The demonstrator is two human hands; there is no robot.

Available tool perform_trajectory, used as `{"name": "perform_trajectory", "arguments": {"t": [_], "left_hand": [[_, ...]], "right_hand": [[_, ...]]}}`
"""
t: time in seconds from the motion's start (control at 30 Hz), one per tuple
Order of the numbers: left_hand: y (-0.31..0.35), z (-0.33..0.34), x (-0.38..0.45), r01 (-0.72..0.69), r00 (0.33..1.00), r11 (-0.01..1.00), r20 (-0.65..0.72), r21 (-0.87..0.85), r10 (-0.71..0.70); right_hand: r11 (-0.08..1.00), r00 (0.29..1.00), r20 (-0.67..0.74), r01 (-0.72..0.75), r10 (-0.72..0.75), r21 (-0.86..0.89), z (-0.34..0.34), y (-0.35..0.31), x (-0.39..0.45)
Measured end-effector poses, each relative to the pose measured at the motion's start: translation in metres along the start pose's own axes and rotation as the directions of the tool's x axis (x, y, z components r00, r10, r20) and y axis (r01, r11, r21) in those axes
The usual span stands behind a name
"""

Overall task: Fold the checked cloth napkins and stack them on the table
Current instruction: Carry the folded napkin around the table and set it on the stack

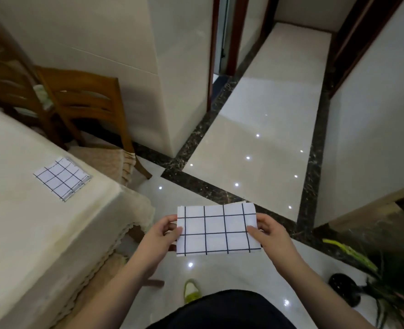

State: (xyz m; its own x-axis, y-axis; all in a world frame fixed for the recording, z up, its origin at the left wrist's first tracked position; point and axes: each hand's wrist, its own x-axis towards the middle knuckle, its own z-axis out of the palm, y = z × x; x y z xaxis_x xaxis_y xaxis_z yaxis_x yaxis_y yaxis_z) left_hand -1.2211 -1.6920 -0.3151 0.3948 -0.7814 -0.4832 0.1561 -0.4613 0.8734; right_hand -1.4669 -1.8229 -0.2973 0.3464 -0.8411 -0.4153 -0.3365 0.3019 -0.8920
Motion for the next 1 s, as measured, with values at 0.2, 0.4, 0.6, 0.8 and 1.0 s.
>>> {"name": "perform_trajectory", "arguments": {"t": [0.2,0.4,0.6,0.8,1.0], "left_hand": [[0.025,-0.024,0.044,-0.011,0.992,0.999,-0.122,-0.036,0.006],[0.047,-0.031,0.089,0.010,0.974,0.994,-0.222,-0.110,-0.035],[0.086,-0.032,0.146,0.018,0.932,0.990,-0.355,-0.140,-0.067],[0.125,-0.039,0.184,-0.014,0.860,0.989,-0.506,-0.150,-0.064],[0.121,-0.062,0.195,-0.017,0.767,0.972,-0.627,-0.232,-0.136]], "right_hand": [[1.000,0.996,0.086,0.012,-0.011,-0.020,0.023,-0.036,0.063],[0.998,0.983,0.184,0.015,-0.003,-0.062,0.037,-0.063,0.142],[0.996,0.948,0.316,0.059,-0.033,-0.074,0.044,-0.105,0.233],[0.993,0.892,0.449,0.097,-0.057,-0.067,0.063,-0.158,0.301],[0.978,0.828,0.560,0.146,-0.038,-0.149,0.111,-0.182,0.345]]}}
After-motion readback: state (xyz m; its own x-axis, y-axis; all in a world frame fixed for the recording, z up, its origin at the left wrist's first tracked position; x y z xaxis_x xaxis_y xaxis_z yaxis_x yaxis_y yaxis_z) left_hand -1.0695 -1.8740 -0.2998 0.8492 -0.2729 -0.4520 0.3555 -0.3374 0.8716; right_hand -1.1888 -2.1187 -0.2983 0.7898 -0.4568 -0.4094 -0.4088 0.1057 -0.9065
